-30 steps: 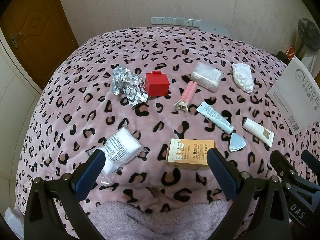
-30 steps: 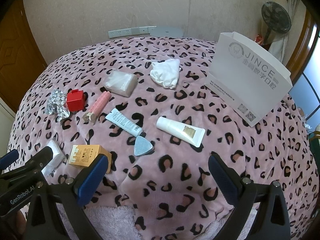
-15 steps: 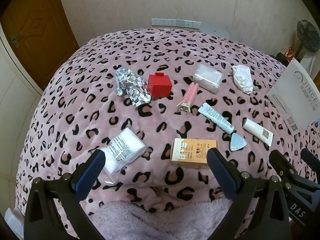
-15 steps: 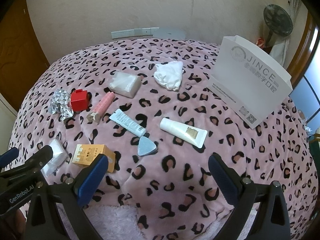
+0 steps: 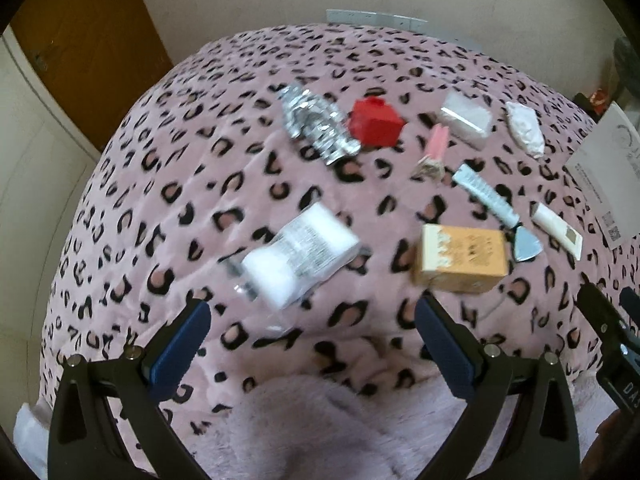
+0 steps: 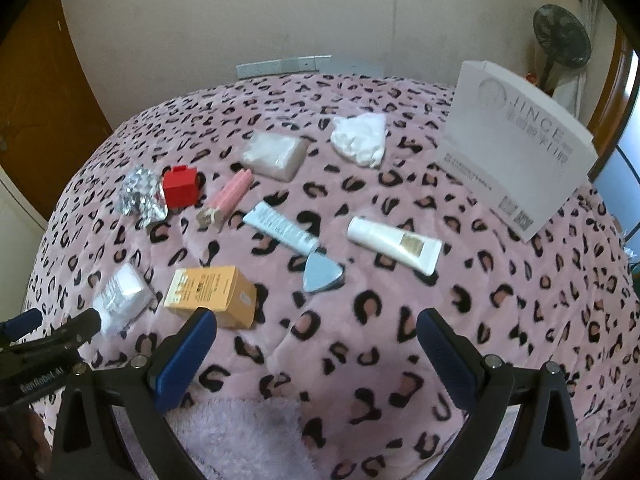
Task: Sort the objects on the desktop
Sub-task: 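Move left tool toward white wrapped packet while right tool approaches yellow cartoon box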
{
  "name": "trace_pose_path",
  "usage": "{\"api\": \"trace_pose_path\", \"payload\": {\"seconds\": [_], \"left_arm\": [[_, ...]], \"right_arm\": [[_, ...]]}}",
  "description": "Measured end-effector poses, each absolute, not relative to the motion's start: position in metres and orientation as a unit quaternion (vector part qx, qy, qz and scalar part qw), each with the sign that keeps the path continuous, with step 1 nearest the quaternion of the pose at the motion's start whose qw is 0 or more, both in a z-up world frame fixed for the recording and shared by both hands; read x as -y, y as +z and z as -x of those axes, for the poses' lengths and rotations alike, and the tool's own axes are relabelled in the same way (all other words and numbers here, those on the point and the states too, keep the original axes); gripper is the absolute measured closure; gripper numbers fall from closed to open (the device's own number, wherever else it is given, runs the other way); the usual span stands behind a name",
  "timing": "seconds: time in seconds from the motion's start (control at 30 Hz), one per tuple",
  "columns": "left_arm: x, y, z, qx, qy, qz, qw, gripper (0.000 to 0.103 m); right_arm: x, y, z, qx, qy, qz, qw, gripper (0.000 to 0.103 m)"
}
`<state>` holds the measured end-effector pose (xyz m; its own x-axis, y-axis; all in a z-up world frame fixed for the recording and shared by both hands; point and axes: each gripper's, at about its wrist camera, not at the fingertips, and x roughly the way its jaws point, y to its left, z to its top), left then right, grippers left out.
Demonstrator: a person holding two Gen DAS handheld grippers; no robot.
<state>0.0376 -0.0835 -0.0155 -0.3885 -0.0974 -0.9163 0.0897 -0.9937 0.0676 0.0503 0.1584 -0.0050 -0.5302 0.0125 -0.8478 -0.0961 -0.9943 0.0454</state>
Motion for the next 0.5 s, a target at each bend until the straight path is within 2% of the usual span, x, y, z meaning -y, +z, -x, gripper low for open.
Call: {"api": "trace_pose_path", "payload": {"seconds": [0.5], "left_arm": [[0.133, -0.026, -0.052, -0.045, -0.838, -0.540, 0.063, 0.000]], "right_arm": [[-0.078, -0.021, -0.052, 0.057, 0.868, 0.492, -0.042, 0.001]]}}
